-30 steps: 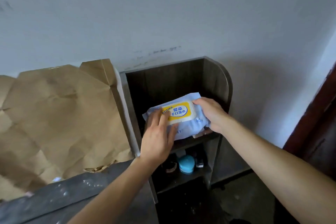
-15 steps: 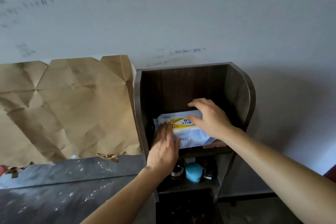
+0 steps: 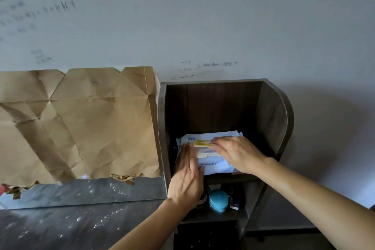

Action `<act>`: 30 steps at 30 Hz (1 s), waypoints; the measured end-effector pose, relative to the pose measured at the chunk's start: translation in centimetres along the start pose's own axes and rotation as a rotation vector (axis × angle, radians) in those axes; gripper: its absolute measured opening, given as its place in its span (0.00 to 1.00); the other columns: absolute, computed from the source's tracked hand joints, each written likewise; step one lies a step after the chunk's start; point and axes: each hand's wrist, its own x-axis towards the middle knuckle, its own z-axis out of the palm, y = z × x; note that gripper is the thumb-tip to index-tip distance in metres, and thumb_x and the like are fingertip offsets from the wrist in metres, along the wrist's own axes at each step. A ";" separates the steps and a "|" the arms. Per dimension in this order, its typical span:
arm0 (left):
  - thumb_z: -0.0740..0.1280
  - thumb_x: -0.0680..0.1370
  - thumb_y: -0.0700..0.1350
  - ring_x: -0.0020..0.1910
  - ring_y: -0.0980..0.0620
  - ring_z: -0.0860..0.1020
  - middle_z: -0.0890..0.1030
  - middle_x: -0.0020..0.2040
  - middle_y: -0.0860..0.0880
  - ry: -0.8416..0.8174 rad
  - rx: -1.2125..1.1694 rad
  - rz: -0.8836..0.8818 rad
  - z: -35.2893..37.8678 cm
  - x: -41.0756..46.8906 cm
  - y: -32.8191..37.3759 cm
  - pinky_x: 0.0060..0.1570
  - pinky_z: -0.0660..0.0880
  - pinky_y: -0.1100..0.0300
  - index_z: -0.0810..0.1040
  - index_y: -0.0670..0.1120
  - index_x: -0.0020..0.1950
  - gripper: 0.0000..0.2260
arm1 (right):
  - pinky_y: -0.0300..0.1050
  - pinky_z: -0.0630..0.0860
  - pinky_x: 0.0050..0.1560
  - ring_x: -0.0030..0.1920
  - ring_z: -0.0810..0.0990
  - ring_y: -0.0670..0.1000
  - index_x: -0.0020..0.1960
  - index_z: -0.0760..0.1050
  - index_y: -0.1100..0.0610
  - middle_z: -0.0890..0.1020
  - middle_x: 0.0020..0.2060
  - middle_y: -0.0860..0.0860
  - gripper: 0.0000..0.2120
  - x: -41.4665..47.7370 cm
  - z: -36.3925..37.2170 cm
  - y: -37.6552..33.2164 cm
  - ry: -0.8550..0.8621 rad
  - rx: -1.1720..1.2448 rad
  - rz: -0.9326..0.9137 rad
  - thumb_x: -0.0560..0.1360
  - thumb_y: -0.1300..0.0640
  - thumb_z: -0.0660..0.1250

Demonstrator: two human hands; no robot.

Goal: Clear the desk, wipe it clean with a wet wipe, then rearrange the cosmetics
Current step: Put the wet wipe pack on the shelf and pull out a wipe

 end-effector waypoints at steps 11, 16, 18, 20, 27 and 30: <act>0.55 0.78 0.49 0.69 0.37 0.69 0.71 0.68 0.35 -0.070 0.001 0.057 -1.0 0.1 0.2 0.68 0.62 0.46 0.69 0.36 0.67 0.23 | 0.49 0.77 0.36 0.37 0.78 0.53 0.44 0.76 0.56 0.79 0.36 0.51 0.17 3.8 -1.6 0.6 0.355 0.170 0.463 0.78 0.43 0.61; 0.52 0.77 0.56 0.67 0.43 0.67 0.72 0.66 0.42 -0.069 -0.112 -0.004 -3.0 1.5 1.3 0.64 0.67 0.55 0.75 0.43 0.61 0.23 | 0.45 0.74 0.36 0.33 0.78 0.50 0.42 0.74 0.55 0.78 0.31 0.50 0.08 2.6 -1.3 1.7 0.424 0.411 0.540 0.72 0.54 0.72; 0.53 0.77 0.52 0.58 0.44 0.72 0.76 0.57 0.44 -0.039 -0.069 0.049 -3.2 2.7 1.5 0.56 0.71 0.54 0.78 0.44 0.52 0.18 | 0.45 0.76 0.38 0.35 0.80 0.48 0.42 0.77 0.53 0.81 0.31 0.49 0.03 2.4 -1.4 1.8 0.323 0.398 0.485 0.74 0.58 0.70; 0.54 0.77 0.50 0.52 0.43 0.74 0.78 0.49 0.45 -0.086 -0.037 0.037 -3.1 4.2 1.6 0.49 0.70 0.54 0.79 0.44 0.47 0.16 | 0.46 0.78 0.46 0.43 0.81 0.49 0.47 0.81 0.54 0.84 0.40 0.49 0.08 2.0 -1.5 1.8 0.258 0.393 0.426 0.76 0.62 0.64; 0.65 0.74 0.59 0.56 0.45 0.74 0.76 0.56 0.46 -0.257 -0.005 -0.166 -3.7 8.0 4.2 0.55 0.72 0.50 0.77 0.45 0.57 0.20 | 0.49 0.77 0.55 0.53 0.80 0.53 0.56 0.80 0.57 0.83 0.51 0.54 0.12 -1.1 -1.0 1.4 0.231 0.429 0.444 0.78 0.63 0.59; 0.63 0.76 0.47 0.47 0.42 0.77 0.78 0.49 0.42 -0.177 -0.118 -0.260 -4.1 8.5 4.4 0.43 0.75 0.53 0.76 0.41 0.44 0.10 | 0.46 0.75 0.58 0.54 0.80 0.53 0.55 0.80 0.60 0.83 0.52 0.54 0.13 -2.1 -0.7 1.3 0.242 0.459 0.425 0.77 0.66 0.59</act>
